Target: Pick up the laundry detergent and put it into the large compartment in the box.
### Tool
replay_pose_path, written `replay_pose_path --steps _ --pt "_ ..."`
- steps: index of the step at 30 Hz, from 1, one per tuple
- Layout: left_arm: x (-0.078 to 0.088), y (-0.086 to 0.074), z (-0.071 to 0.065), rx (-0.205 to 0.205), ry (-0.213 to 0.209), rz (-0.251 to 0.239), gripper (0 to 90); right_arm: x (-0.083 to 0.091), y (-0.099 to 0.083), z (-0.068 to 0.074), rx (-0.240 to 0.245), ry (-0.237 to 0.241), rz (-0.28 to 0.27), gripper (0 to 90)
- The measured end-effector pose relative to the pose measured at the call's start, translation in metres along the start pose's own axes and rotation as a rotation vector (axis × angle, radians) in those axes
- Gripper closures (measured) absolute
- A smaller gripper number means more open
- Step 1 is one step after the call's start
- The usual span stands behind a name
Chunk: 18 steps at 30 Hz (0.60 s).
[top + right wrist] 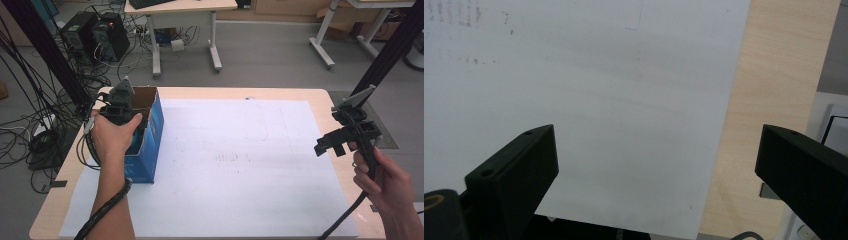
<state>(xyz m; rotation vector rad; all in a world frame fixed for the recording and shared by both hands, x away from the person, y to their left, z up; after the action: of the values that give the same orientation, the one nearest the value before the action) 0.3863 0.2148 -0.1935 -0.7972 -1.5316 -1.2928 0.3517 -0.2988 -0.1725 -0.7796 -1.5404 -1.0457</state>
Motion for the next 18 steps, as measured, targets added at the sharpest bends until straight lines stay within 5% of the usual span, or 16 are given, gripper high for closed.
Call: replay_pose_path --steps 11,18 --pt "0.026 0.0 -0.001 -0.015 0.007 -0.034 26.9 0.003 0.001 0.005 0.01 -0.002 -0.007 3.4" --pt "0.05 -0.007 -0.004 -0.026 -0.021 -0.11 12.3 0.005 0.002 0.006 0.016 -0.004 -0.009 3.4"
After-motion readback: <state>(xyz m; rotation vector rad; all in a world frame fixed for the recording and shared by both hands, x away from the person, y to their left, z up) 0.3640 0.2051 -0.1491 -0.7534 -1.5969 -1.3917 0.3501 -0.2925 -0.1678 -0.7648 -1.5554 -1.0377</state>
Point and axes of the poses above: each handheld gripper's, and its own axes: x roughly backward along the jaws, y roughly out of its top, z roughly to its left, the point moved 7 cm from there along -x, roughly forward along the jaws, and after that the axes turned 13 degrees about x, right-handed, at the moved point
